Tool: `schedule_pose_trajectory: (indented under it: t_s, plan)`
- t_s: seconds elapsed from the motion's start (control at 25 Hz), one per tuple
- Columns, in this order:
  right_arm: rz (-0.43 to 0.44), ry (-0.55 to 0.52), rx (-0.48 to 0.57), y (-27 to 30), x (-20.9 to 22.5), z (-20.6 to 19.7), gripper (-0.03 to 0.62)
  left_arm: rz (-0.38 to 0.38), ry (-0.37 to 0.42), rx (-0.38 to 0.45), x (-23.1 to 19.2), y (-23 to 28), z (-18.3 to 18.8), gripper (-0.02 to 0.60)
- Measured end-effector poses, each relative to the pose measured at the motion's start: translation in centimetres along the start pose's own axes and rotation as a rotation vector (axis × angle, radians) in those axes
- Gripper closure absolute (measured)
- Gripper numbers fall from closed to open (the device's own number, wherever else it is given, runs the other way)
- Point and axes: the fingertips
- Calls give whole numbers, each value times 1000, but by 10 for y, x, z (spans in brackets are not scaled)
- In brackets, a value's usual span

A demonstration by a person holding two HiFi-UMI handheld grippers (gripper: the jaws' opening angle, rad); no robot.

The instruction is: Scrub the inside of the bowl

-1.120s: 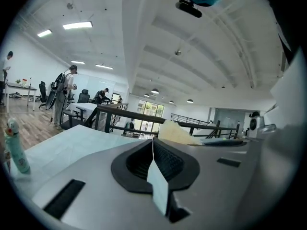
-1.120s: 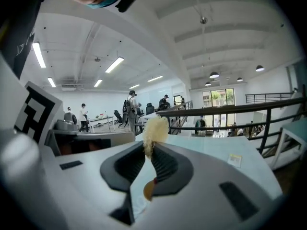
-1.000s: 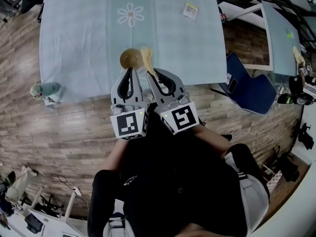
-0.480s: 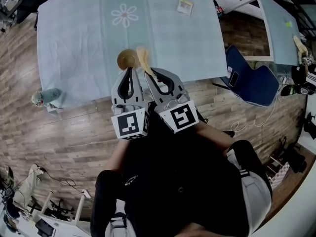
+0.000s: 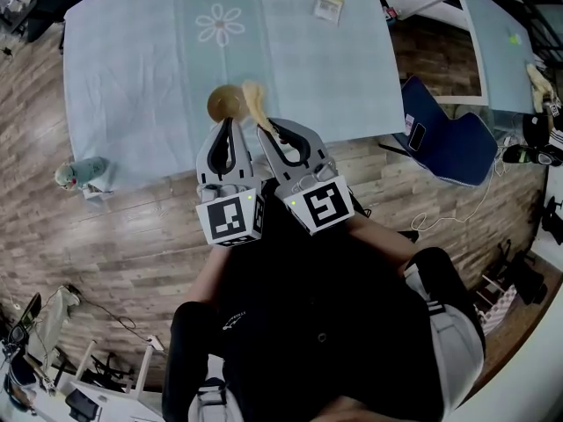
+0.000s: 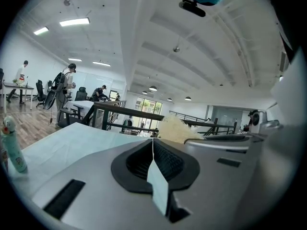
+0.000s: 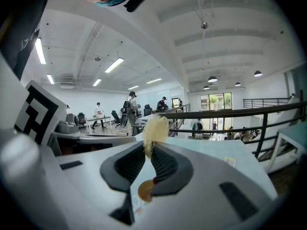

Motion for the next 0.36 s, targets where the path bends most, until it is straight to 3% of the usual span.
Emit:
schedule_pose_trajectory:
  t_s: [0.36]
  plan:
    - [-8, 6, -9, 1, 3, -2, 549, 3, -1, -9, -1, 2, -3, 565]
Point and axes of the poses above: the fingertips, and each gripper's own axes: y forward along the fingers, x to its right, z out of its top
